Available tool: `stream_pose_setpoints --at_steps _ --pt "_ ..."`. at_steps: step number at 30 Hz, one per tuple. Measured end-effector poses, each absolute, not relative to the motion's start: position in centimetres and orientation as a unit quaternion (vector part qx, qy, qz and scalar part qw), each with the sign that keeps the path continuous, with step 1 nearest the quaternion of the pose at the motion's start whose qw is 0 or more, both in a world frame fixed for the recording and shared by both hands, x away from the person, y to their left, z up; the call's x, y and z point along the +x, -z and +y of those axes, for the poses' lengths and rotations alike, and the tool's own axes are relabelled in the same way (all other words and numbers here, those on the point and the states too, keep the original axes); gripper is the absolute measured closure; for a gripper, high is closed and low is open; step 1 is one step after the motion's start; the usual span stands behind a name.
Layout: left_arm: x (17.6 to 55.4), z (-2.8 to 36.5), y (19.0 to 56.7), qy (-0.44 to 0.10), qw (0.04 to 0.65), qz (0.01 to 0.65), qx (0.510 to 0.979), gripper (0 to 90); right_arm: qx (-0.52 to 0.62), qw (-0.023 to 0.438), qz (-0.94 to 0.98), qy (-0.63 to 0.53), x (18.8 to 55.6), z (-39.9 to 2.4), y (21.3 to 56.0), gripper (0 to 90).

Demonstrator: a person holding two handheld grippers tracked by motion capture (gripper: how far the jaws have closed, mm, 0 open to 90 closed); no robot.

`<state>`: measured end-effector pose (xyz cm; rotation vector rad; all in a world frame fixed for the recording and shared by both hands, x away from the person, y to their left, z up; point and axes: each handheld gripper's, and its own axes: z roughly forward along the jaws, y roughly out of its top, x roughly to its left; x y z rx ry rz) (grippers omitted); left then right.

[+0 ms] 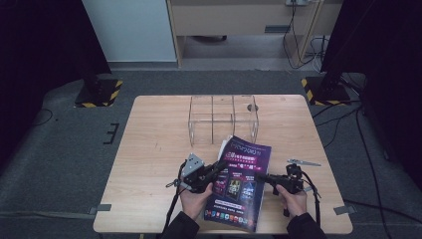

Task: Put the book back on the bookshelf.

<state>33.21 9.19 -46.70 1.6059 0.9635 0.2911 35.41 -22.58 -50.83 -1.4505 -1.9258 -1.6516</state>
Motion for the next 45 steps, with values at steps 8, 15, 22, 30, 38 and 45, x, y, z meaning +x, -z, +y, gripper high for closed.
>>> stream_pose_setpoints --at_steps 8,15,22,30,38,45 --pt "34.1 10.5 47.4 -0.140 0.555 0.441 0.692 76.5 -0.478 0.097 -0.649 0.584 35.2 -23.1 49.4 82.8" --pt "34.6 11.4 48.5 -0.136 0.538 0.451 0.699 66.7 -0.462 0.087 -0.659 0.587 35.0 -22.7 48.4 83.0" --pt "34.5 13.0 48.3 -0.157 0.521 0.464 0.699 51.7 -0.450 0.060 -0.668 0.589 34.6 -22.5 46.9 82.9" --pt "34.0 16.5 48.7 -0.183 0.484 0.494 0.698 36.1 -0.441 0.024 -0.665 0.602 34.4 -22.5 44.9 82.9" --pt "33.1 20.2 50.5 -0.199 0.436 0.535 0.696 28.1 -0.429 -0.003 -0.664 0.613 34.4 -22.1 42.6 82.9" --pt "32.6 22.5 51.5 -0.222 0.395 0.557 0.696 24.1 -0.422 -0.030 -0.661 0.619 34.5 -21.8 40.6 82.9"
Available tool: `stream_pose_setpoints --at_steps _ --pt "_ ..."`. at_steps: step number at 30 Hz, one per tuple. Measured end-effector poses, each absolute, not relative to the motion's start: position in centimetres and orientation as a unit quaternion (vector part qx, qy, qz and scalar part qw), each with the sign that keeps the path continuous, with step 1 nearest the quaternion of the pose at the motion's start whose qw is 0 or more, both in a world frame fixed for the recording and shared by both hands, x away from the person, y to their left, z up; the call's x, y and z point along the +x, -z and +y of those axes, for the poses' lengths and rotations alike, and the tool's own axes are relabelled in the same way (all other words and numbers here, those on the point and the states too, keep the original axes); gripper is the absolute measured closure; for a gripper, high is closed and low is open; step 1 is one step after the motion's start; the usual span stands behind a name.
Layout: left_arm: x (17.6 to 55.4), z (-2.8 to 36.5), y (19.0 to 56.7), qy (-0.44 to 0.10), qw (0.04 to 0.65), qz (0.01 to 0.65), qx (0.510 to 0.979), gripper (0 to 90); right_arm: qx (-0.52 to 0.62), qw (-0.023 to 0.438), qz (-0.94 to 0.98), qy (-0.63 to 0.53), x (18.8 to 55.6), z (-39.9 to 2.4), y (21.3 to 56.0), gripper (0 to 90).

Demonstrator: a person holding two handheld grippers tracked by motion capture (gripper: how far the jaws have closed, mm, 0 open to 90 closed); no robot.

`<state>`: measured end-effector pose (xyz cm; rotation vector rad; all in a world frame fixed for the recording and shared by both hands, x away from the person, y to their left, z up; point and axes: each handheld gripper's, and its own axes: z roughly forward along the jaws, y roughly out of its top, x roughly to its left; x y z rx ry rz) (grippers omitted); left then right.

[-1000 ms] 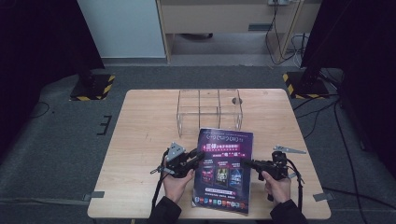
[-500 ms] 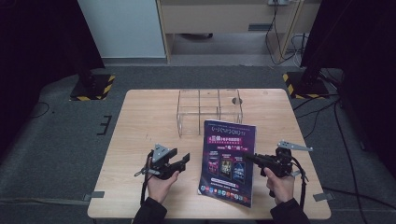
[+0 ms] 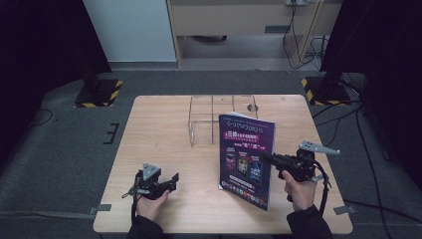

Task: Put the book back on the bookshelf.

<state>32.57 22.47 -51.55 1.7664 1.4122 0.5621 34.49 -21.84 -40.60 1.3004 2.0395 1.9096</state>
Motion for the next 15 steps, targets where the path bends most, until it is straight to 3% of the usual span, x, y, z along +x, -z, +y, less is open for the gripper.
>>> stream_pose_setpoints --at_steps 15 --pt "33.5 24.2 53.3 -0.264 0.320 0.582 0.699 20.1 0.415 0.099 0.655 -0.624 34.7 -22.2 36.8 83.0"
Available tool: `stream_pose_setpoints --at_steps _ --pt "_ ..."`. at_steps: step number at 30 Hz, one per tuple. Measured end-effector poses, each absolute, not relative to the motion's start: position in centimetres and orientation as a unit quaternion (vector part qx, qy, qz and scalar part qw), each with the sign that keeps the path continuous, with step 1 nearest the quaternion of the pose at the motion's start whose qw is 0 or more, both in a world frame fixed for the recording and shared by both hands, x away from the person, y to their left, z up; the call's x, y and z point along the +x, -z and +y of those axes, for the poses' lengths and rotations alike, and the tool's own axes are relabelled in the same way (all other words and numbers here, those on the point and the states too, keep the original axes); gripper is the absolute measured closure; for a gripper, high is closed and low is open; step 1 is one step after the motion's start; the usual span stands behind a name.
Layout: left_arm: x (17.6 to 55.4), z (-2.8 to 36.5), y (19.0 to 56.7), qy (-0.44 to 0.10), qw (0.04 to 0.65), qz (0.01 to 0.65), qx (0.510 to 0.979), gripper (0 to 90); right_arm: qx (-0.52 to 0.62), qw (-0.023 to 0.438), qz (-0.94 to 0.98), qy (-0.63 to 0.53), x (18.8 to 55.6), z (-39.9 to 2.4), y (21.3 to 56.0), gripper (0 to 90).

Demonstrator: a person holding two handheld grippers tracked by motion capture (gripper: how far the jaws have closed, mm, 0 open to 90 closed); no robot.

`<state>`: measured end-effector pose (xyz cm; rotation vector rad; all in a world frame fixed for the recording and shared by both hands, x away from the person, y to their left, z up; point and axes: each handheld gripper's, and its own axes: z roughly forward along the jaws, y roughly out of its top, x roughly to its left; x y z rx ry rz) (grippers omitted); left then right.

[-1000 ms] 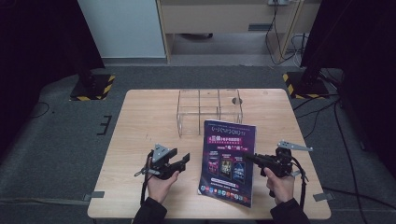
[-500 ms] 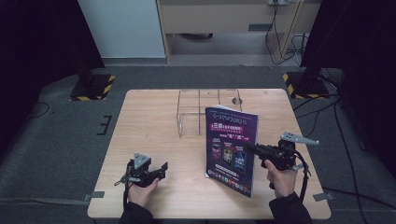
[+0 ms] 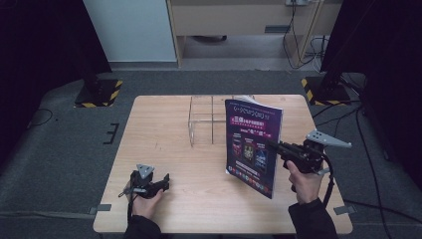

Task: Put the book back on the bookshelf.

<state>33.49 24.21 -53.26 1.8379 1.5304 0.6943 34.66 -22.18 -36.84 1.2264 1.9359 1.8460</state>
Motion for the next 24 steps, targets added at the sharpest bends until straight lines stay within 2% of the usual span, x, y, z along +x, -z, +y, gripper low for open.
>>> stream_pose_setpoints --at_steps 16,24 --pt "34.0 24.2 53.5 -0.258 0.299 0.592 0.703 16.5 0.416 0.161 0.645 -0.621 36.1 -22.5 34.1 82.9" --pt "34.1 24.2 53.5 -0.254 0.298 0.590 0.706 13.1 0.426 0.182 0.633 -0.621 37.3 -22.4 34.0 82.9"
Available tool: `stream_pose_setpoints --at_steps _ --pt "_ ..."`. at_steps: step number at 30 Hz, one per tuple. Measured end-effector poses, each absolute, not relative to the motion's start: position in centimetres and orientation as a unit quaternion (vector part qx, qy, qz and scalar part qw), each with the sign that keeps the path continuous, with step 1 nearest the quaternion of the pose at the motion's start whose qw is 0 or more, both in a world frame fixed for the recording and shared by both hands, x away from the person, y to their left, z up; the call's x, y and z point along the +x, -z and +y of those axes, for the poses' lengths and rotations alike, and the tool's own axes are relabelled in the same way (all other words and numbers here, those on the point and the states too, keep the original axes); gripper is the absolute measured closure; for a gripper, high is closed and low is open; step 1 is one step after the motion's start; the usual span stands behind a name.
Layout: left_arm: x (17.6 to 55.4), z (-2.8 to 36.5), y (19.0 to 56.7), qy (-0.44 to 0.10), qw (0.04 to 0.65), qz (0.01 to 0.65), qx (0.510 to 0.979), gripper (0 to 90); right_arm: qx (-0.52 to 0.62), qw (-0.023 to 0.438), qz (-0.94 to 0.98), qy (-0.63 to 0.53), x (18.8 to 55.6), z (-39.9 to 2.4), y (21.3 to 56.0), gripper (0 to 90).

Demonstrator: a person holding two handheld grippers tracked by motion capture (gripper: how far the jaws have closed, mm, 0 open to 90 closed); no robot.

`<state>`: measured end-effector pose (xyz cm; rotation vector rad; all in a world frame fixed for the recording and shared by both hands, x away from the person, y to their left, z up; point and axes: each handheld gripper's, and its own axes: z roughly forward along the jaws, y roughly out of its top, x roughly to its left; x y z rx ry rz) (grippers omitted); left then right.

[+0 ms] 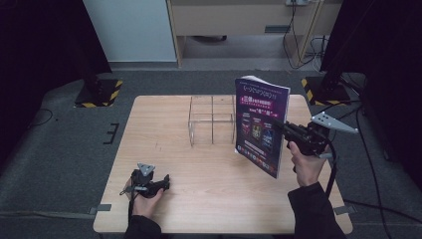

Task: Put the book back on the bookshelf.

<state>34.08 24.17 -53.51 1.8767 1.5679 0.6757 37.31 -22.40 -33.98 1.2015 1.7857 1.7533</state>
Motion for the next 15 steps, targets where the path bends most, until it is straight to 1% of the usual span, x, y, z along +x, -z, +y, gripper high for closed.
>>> stream_pose_setpoints --at_steps 15 --pt "34.1 24.1 53.5 -0.253 0.298 0.590 0.706 12.0 0.439 0.201 0.620 -0.619 39.9 -21.7 34.7 82.9"
